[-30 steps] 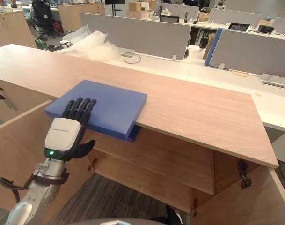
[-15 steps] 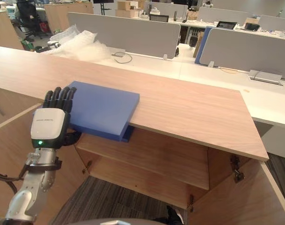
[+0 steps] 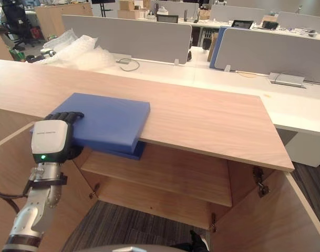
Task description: Walk over to the cabinet, pick up the folder, carry it to the office cabinet, place the folder inside the office cabinet, then close the office cabinet door
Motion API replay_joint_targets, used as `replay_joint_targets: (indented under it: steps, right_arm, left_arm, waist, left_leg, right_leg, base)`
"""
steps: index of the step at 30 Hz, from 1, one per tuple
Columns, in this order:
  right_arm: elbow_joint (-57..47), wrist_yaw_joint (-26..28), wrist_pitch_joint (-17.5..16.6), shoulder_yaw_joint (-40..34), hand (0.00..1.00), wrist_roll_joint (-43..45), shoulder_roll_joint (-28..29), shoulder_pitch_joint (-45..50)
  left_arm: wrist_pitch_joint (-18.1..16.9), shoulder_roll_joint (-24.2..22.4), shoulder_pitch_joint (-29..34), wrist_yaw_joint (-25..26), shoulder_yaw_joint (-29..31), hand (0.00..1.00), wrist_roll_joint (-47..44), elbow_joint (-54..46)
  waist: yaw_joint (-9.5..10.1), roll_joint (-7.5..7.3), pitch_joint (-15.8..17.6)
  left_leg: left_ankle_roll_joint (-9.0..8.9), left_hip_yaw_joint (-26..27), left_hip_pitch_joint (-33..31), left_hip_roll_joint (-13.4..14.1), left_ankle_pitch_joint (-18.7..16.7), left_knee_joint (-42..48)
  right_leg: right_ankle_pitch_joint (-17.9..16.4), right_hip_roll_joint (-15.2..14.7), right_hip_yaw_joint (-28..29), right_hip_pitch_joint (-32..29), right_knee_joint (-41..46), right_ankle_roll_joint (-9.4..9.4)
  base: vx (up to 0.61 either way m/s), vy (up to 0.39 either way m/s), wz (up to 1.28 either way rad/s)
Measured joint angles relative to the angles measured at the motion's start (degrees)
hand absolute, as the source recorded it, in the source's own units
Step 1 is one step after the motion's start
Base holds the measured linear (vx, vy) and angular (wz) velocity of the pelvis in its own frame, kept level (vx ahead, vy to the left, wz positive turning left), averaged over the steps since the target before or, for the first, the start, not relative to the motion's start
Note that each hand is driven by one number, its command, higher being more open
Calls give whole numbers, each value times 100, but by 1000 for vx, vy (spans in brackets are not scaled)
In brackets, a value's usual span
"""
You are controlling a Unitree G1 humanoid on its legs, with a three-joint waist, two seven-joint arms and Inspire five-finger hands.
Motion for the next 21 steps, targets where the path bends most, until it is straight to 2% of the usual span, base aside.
replay_joint_targets:
  steps: [3,7,9,12,14,15,17,18,19,21]
  right_arm:
    - [0,1,6,-147,100,-2,-5,-30]
    - [0,-1,20,-232,100,-1,-77,-51]
    - [0,-1,26,-283,100,2,-101,-73]
    - [8,-3,59,-378,100,12,-61,-108]
    - [-214,-21,128,-218,100,235,-2,-107]
    - [-359,-34,160,-107,100,319,10,-95]
    - [-1706,-47,250,313,100,729,25,153]
    - [-2103,-44,248,371,100,817,29,224]
    - [-2990,-45,236,526,100,1031,93,399]
    - [-4480,-49,141,673,100,1202,248,819]
  left_arm:
    - [-34,-77,-77,41,207,0,-232,16]
    - [-42,-135,-73,95,212,0,-187,-1]
    - [-25,-339,-30,89,206,0,-202,-155]
    - [-101,-881,459,10,81,0,-577,-1050]
    - [-559,-1376,1074,-143,-204,0,-1852,-2066]
    - [-725,-1470,1211,-229,-262,0,-2281,-2256]
    - [-1254,-1789,1694,-804,-511,0,-4130,-2727]
    - [-1350,-1829,1800,-950,-561,0,-4611,-2760]
    - [-1505,-1911,2010,-1291,-581,0,-5638,-2808]
    - [-1552,-2100,2309,-1641,-562,0,-6898,-2948]
  waist:
    - [-105,22,16]
    - [-141,77,60]
    - [-148,125,117]
    - [-152,111,173]
    - [-148,59,208]
    - [-151,50,219]
    - [-209,69,286]
    - [-235,64,297]
    - [-319,65,311]
    - [-386,27,332]
  left_leg:
    - [-1,7,35,-5,-1,-3]
    - [-1,47,56,-6,-2,-3]
    - [0,59,56,-8,-2,-3]
    - [0,54,66,-22,-1,-1]
    - [0,53,60,-20,-1,-1]
    - [0,56,58,-20,-1,-1]
    - [5,94,55,-3,-9,7]
    - [10,112,54,1,-21,10]
    - [20,132,54,5,-38,16]
    - [41,177,41,16,-81,19]
  right_leg:
    - [14,3,3,51,-48,3]
    - [50,2,44,62,-83,-1]
    - [80,2,60,65,-109,4]
    - [100,-5,59,101,-148,12]
    - [100,0,78,96,-154,12]
    - [104,3,83,89,-148,8]
    - [107,2,145,36,-97,3]
    - [108,0,165,23,-96,1]
    - [109,0,192,9,-94,-1]
    - [109,-2,242,-39,-84,-2]
  base:
    - [0,0,0]
    - [-18,6,-6]
    - [-11,5,-2]
    - [0,0,0]
    - [0,0,0]
    - [0,0,0]
    - [-33,5,-10]
    - [-36,15,-15]
    - [-28,17,-12]
    - [-15,16,-14]
